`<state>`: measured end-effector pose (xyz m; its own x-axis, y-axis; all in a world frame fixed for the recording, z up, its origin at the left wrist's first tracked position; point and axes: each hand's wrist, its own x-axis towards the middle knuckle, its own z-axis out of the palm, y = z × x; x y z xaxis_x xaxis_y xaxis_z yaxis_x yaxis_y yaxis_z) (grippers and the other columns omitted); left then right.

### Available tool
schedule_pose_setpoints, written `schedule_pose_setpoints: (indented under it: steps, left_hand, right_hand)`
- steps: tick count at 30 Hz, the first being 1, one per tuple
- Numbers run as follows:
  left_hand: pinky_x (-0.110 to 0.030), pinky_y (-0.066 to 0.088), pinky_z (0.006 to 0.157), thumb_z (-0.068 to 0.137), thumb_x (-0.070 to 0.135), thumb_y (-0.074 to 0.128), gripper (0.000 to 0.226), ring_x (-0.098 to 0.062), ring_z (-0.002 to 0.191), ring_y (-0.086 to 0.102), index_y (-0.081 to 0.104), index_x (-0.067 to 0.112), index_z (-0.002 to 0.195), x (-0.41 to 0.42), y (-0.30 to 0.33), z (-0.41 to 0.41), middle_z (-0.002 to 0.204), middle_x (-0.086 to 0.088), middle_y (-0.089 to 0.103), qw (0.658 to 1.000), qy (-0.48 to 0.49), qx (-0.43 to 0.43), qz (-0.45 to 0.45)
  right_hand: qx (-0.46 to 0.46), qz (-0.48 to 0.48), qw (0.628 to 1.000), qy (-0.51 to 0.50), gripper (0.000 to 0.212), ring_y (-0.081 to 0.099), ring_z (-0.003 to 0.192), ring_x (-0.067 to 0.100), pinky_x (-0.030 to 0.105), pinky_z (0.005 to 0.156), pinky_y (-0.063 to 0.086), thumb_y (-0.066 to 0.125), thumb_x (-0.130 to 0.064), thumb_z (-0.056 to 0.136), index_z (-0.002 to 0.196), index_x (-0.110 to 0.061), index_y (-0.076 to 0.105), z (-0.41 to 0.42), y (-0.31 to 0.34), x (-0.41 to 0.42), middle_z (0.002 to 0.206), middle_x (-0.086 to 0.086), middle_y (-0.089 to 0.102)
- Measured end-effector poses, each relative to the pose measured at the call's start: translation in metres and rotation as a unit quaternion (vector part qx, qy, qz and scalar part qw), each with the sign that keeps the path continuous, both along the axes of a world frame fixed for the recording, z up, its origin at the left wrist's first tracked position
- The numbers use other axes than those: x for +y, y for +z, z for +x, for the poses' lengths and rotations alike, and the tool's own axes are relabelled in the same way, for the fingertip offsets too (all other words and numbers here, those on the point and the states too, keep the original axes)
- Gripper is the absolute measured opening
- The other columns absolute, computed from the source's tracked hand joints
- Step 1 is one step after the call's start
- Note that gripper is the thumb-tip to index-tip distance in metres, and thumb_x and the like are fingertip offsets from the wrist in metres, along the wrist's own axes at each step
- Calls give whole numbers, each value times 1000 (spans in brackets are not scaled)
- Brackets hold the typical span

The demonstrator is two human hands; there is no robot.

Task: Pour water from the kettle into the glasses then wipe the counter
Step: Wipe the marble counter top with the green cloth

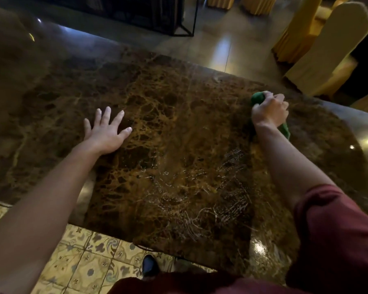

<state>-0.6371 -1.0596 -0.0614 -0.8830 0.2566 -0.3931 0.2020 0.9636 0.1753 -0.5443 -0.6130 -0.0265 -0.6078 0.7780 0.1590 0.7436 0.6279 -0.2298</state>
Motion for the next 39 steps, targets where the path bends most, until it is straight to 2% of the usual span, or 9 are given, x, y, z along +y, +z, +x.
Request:
schedule_pose_setpoints:
  steps: [4, 13, 20, 26, 29, 31, 33, 36, 39]
  left_hand:
    - [-54, -14, 122, 99, 71, 22, 71, -22, 153, -24, -1, 42, 160, -2, -4, 0, 169, 1, -19, 1000, 3, 5, 0]
    - [-54, -13, 122, 99, 70, 26, 72, -21, 154, -23, 0, 42, 160, -2, -1, 0, 169, 1, -18, 1000, 4, 10, 6]
    - [-54, -13, 122, 99, 70, 26, 72, -22, 154, -23, 1, 41, 161, -5, 0, 2, 169, 0, -18, 1000, -3, 13, 17]
    - [-54, -13, 122, 99, 72, 24, 72, -22, 154, -21, 1, 42, 160, -4, 1, 5, 170, 0, -16, 1000, -4, 18, 20]
    - [-55, -11, 123, 99, 71, 23, 71, -23, 154, -19, 4, 41, 161, -2, 2, 7, 170, 0, -13, 999, -3, 23, 23]
    - [-56, -8, 123, 101, 67, 28, 70, -24, 155, -16, 8, 38, 161, -3, 2, 7, 171, -2, -9, 999, -7, 27, 32]
    - [-56, -3, 124, 102, 63, 34, 69, -26, 156, -10, 15, 34, 161, -7, 1, 5, 171, -4, -2, 998, -14, 43, 44]
    - [-56, 1, 124, 102, 61, 36, 69, -27, 157, -5, 18, 32, 161, -18, -5, 7, 171, -5, 2, 997, -43, 55, 37]
    - [-52, -6, 123, 101, 64, 29, 71, -25, 156, -13, 9, 33, 162, -19, -12, 15, 171, -3, -6, 997, -54, 55, 28]
  right_hand:
    - [-84, 10, 995, 51, 38, 50, 124, 42, 53, 106, 41, 49, -22, 103, 137, -15, 64, -27, -5, -6, 138, 15, 57]
    - [-80, 18, 963, 258, 49, 53, 119, 34, 49, 97, 43, 47, -20, 99, 144, -36, 57, -32, -11, -109, 142, 5, 58]
    - [-58, 11, 918, 392, 52, 55, 117, 27, 44, 95, 44, 54, -28, 96, 147, -39, 55, 27, -20, -198, 146, -5, 58]
    - [-79, -12, 871, 485, 52, 55, 120, 26, 45, 100, 47, 60, -33, 97, 149, -39, 53, 102, -10, -230, 150, -3, 55]
    - [-78, -41, 850, 520, 50, 58, 117, 25, 46, 98, 50, 66, -34, 95, 145, -38, 58, 135, -8, -234, 145, -1, 59]
    - [-40, -106, 854, 508, 46, 61, 112, 19, 43, 94, 55, 71, -31, 92, 137, -37, 66, 154, -7, -225, 134, -3, 66]
    - [27, -140, 886, 441, 43, 63, 112, 13, 41, 96, 57, 71, -30, 93, 136, -35, 66, 169, -3, -203, 129, -5, 69]
    - [125, -89, 948, 279, 46, 65, 117, 18, 40, 101, 55, 68, -31, 96, 141, -26, 62, 172, 7, -145, 134, 2, 69]
    - [120, -61, 980, 146, 53, 59, 124, 29, 40, 102, 47, 65, -36, 98, 148, -18, 56, 163, 7, -78, 144, 9, 63]
